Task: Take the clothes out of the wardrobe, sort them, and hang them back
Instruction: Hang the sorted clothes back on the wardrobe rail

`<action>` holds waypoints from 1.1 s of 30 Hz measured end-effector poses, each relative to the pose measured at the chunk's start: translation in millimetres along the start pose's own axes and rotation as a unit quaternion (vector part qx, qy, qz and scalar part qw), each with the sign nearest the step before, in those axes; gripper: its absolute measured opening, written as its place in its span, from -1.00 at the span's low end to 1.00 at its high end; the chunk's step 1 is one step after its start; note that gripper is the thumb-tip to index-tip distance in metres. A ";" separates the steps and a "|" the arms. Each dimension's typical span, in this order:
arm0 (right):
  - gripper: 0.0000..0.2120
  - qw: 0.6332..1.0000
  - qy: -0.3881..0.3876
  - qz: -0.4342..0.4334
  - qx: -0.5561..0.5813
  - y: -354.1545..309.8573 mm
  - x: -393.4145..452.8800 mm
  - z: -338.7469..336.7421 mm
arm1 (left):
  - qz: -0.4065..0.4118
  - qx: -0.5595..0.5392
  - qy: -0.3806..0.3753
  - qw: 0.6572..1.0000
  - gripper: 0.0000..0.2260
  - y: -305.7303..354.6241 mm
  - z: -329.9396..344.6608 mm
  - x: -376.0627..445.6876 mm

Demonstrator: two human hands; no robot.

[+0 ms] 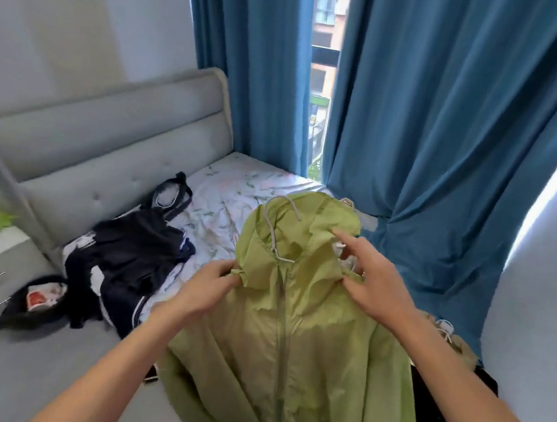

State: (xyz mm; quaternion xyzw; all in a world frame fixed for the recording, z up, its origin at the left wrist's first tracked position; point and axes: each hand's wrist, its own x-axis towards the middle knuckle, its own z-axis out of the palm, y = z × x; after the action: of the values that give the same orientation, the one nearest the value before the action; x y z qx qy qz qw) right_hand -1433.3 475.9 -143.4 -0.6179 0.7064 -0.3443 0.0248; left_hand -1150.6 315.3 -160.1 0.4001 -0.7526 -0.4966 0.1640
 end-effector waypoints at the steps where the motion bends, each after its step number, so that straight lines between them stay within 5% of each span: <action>1: -0.39 1.000 -0.015 -0.026 0.003 -6.2 14.8 5.7 | -0.012 -0.012 0.013 1.000 -0.77 -1.7 -12.4 -4.3; 4: -0.64 0.996 -0.052 -0.065 0.020 -20.7 52.4 29.4 | -0.059 -0.030 0.053 0.996 -0.62 -11.8 -42.8 -13.3; 10: -0.19 0.984 -0.098 -0.143 0.051 -56.5 117.0 87.8 | -0.140 -0.056 0.169 0.974 -0.53 -47.5 -86.3 -42.3; 16: -0.08 0.937 -0.218 -0.257 0.096 -119.5 161.2 161.3 | -0.192 -0.094 0.284 0.935 -0.48 -83.8 -127.9 -94.2; 21: -0.16 0.880 -0.350 -0.261 0.185 -182.3 186.1 242.3 | -0.196 -0.126 0.349 0.908 -0.75 -124.2 -171.1 -128.4; 27: -0.40 0.848 -0.388 -0.330 0.149 -245.3 206.0 357.8 | -0.199 -0.285 0.424 0.836 -0.71 -203.4 -233.2 -155.9; 33: -0.62 0.838 -0.394 -0.366 0.093 -321.5 233.4 438.4 | -0.229 -0.368 0.429 0.793 -0.44 -274.4 -310.3 -177.8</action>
State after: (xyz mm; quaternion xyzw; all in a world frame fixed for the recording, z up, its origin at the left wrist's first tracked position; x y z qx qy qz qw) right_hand -1011.1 68.6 -219.9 -0.9096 0.3241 -0.1200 0.2305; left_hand -718.9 208.8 -233.9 0.6421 -0.2519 -0.5365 0.4862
